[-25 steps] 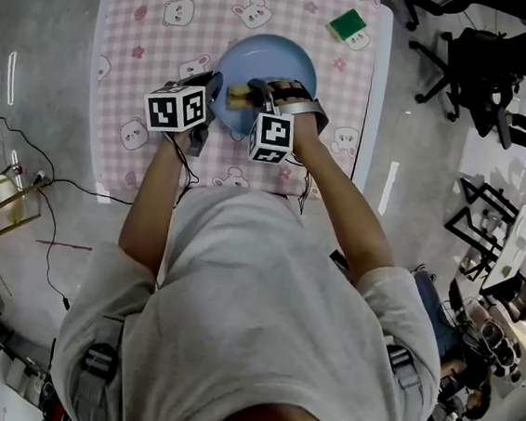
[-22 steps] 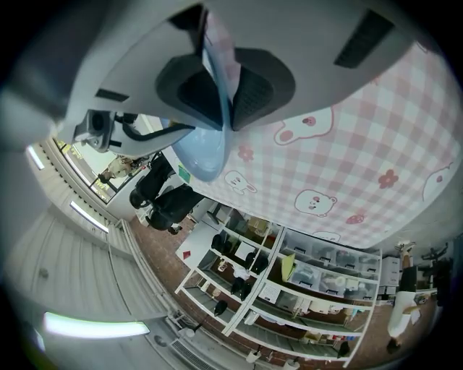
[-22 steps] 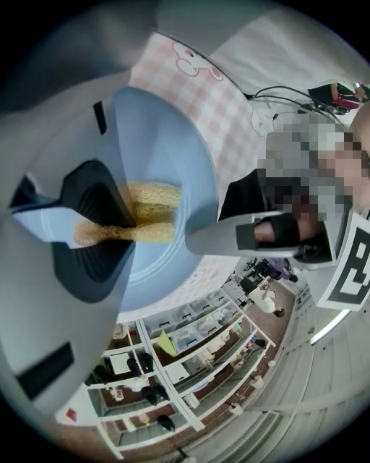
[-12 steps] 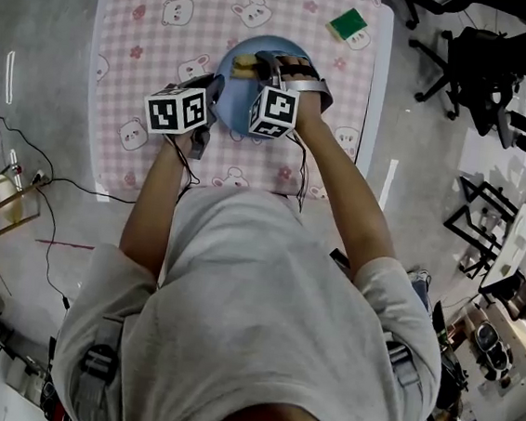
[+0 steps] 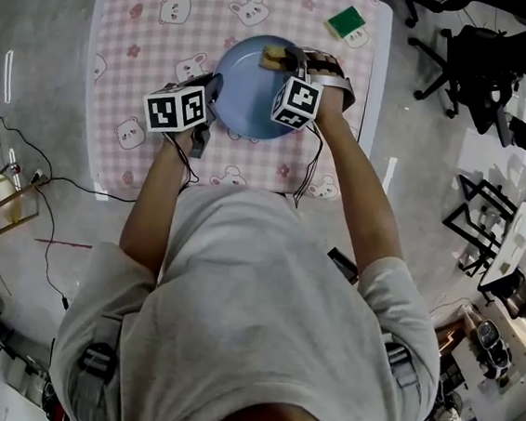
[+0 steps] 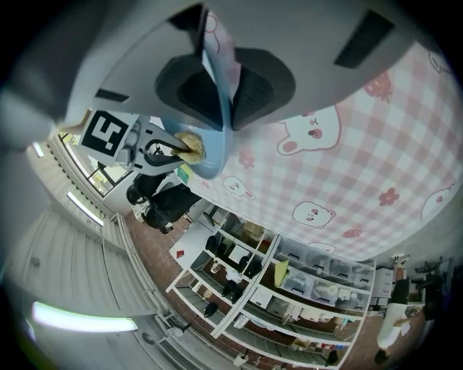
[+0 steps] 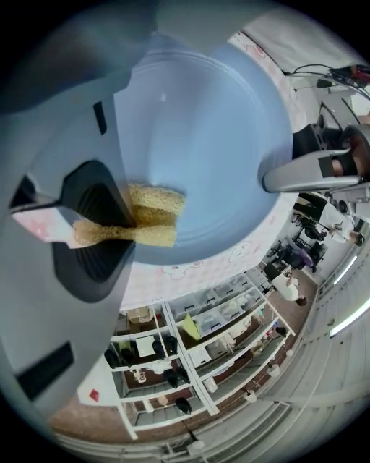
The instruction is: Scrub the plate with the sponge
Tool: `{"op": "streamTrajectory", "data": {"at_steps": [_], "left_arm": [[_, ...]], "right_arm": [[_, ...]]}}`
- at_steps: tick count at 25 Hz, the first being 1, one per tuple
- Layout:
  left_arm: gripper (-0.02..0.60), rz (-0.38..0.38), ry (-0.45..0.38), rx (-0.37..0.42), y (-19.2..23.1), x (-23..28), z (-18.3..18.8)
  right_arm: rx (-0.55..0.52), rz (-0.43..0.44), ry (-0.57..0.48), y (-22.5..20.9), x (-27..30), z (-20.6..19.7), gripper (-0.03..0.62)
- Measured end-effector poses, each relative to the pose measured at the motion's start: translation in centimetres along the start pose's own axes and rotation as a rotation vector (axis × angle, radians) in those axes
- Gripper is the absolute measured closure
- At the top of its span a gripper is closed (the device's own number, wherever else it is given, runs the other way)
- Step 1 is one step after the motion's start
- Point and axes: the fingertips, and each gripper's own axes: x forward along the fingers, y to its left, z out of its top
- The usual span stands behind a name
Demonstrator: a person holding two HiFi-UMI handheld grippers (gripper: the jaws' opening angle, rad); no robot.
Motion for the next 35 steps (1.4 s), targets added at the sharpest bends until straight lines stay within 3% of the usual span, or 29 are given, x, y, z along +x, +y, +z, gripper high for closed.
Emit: {"op": "streamTrajectory", "data": {"at_steps": [5, 14, 35], "left_arm": [[0.535, 0.019, 0.023, 0.009, 0.1, 0.6, -0.4], [0.540, 0.020, 0.046, 0.018, -0.3, 0.9, -0.8], [0.535, -0.001, 0.034, -0.032, -0.2, 1.3, -0.6]], "right_arm": [[0.001, 0.086, 0.043, 2.0, -0.7, -1.7, 0.540], [-0.010, 0.216, 0.014, 6.6, -4.0, -3.0, 0.540], [-0.180, 0.391, -0.122, 13.8, -8.1, 1.5, 0.540]]}}
